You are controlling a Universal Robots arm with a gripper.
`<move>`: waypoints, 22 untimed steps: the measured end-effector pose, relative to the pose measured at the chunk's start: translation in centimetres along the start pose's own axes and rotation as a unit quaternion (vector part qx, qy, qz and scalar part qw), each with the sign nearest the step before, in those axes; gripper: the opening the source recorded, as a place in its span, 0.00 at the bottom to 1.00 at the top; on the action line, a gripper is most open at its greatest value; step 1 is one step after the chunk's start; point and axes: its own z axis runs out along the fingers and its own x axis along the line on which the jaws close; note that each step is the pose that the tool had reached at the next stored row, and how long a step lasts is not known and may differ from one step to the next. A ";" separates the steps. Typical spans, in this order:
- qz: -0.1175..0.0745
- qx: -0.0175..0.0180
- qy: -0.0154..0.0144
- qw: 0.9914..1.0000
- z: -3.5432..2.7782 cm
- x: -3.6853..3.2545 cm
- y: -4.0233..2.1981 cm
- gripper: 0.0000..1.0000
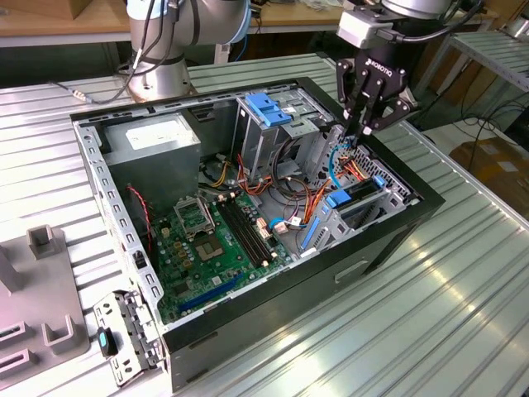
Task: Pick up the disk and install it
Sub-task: 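Insert the second disk wire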
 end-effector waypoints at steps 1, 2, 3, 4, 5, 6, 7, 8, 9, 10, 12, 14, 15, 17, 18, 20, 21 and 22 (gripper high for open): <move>0.000 0.000 0.001 1.000 0.13 -0.01 0.00 0.31; 0.000 0.000 0.002 1.000 0.26 -0.02 0.00 0.31; 0.000 0.000 0.003 1.000 0.40 -0.03 0.00 0.31; 0.000 0.000 0.003 1.000 0.52 -0.04 0.00 0.31; 0.000 0.000 0.004 1.000 0.64 -0.05 0.01 0.29; 0.000 0.000 0.004 1.000 0.73 -0.06 0.01 0.23; 0.000 0.000 0.004 1.000 0.81 -0.07 0.01 0.23; 0.000 0.000 0.004 1.000 0.89 -0.07 0.01 0.16; 0.000 0.000 0.004 1.000 0.94 -0.08 0.01 0.16; 0.000 0.000 0.004 1.000 0.97 -0.08 0.01 0.11; 0.000 0.000 0.004 1.000 0.99 -0.07 0.01 0.11; 0.000 0.000 0.004 1.000 1.00 -0.08 0.01 0.11; 0.000 0.000 0.005 1.000 1.02 -0.08 0.01 0.11; 0.000 0.000 0.008 1.000 1.00 -0.08 0.01 0.11; 0.000 0.000 0.012 1.000 1.00 -0.08 0.01 0.11; 0.000 0.000 0.017 1.000 1.02 -0.08 0.01 0.24; 0.000 -0.001 0.020 1.000 1.04 -0.08 0.01 0.24; 0.000 -0.001 0.022 1.000 1.06 -0.09 0.01 0.24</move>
